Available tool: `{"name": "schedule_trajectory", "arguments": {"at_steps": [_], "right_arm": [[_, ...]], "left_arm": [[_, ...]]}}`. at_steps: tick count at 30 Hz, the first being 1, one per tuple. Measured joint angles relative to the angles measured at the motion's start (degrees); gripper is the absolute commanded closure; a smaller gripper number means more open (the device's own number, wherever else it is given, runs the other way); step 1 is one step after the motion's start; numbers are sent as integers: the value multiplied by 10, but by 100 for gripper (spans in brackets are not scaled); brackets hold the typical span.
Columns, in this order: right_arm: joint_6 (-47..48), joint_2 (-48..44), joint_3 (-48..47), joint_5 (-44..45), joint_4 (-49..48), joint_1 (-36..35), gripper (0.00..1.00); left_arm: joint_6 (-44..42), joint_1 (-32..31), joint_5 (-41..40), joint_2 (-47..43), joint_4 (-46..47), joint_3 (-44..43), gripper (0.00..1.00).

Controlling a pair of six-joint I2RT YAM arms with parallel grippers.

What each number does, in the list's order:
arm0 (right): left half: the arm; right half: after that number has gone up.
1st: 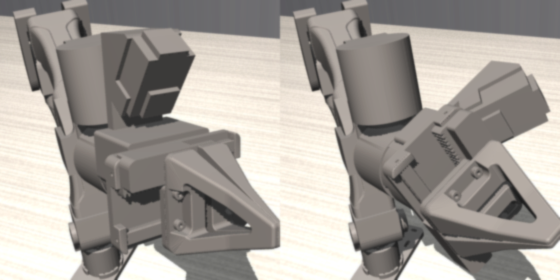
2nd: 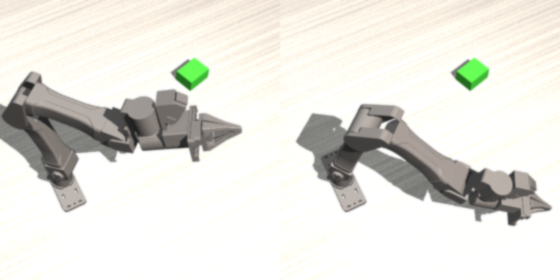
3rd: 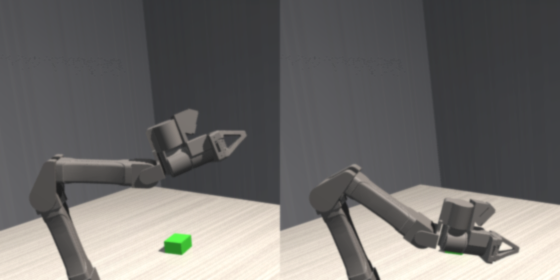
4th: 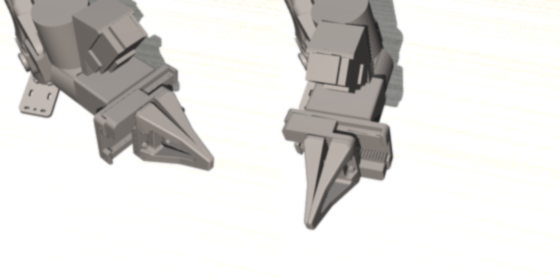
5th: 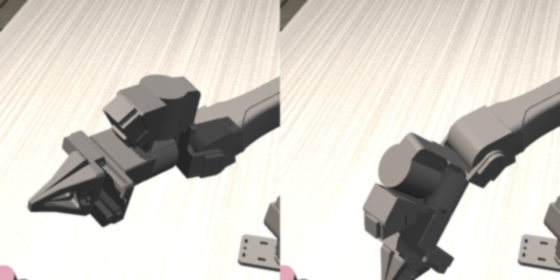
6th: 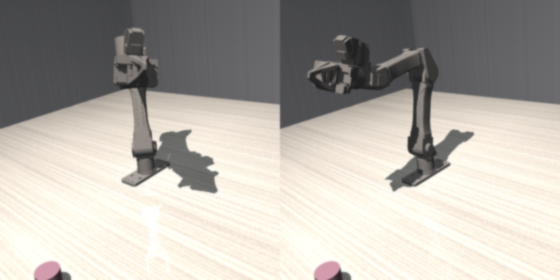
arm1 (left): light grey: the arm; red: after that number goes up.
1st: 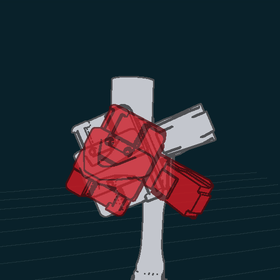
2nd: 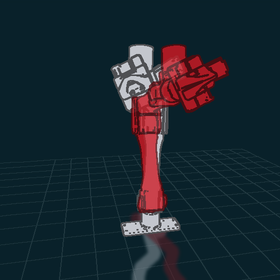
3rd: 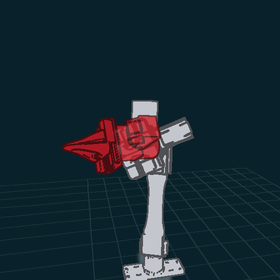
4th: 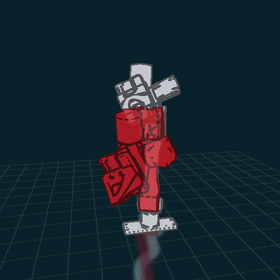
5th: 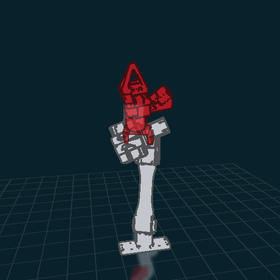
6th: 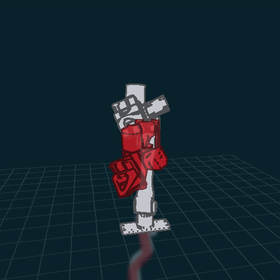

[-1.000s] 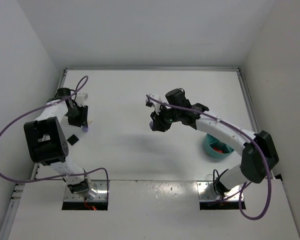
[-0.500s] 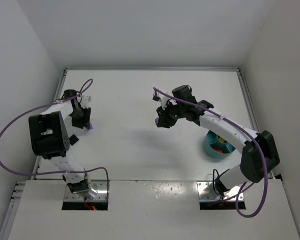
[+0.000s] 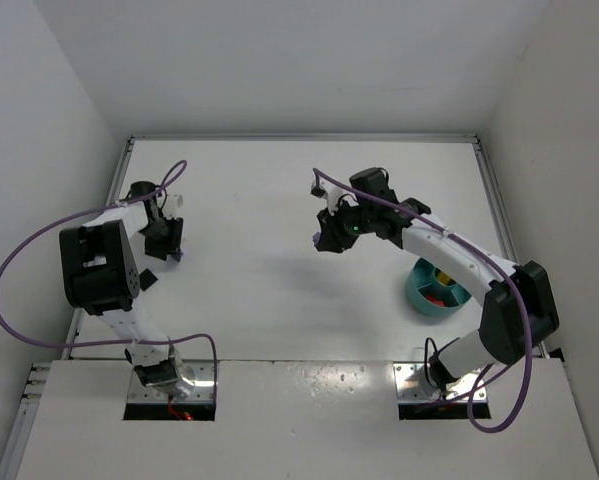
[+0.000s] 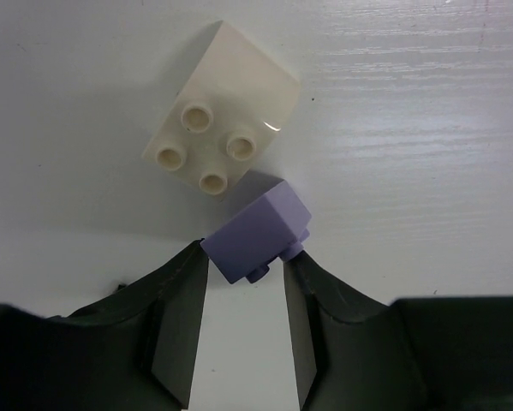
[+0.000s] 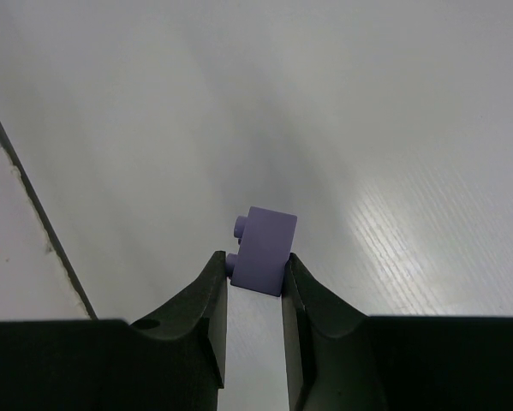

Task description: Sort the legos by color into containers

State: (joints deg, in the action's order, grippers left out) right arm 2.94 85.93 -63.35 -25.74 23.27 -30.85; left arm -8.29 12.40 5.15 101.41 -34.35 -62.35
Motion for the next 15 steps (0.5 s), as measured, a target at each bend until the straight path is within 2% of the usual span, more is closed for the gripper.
{"name": "schedule_trajectory", "arguments": {"at_steps": [4, 6, 13, 15], "right_arm": [[0, 0, 0, -1, 0, 1, 97], [0, 0, 0, -1, 0, 1, 97], [0, 0, 0, -8, 7, 1, 97], [0, 0, 0, -10, 9, 1, 97]], "left_arm": [[3, 0, 16, -1, 2, 0, 43], [7, 0, 24, -4, 2, 0, 41], [16, 0, 35, -7, 2, 0, 41], [20, 0, 37, -7, 2, 0, 47]]}}
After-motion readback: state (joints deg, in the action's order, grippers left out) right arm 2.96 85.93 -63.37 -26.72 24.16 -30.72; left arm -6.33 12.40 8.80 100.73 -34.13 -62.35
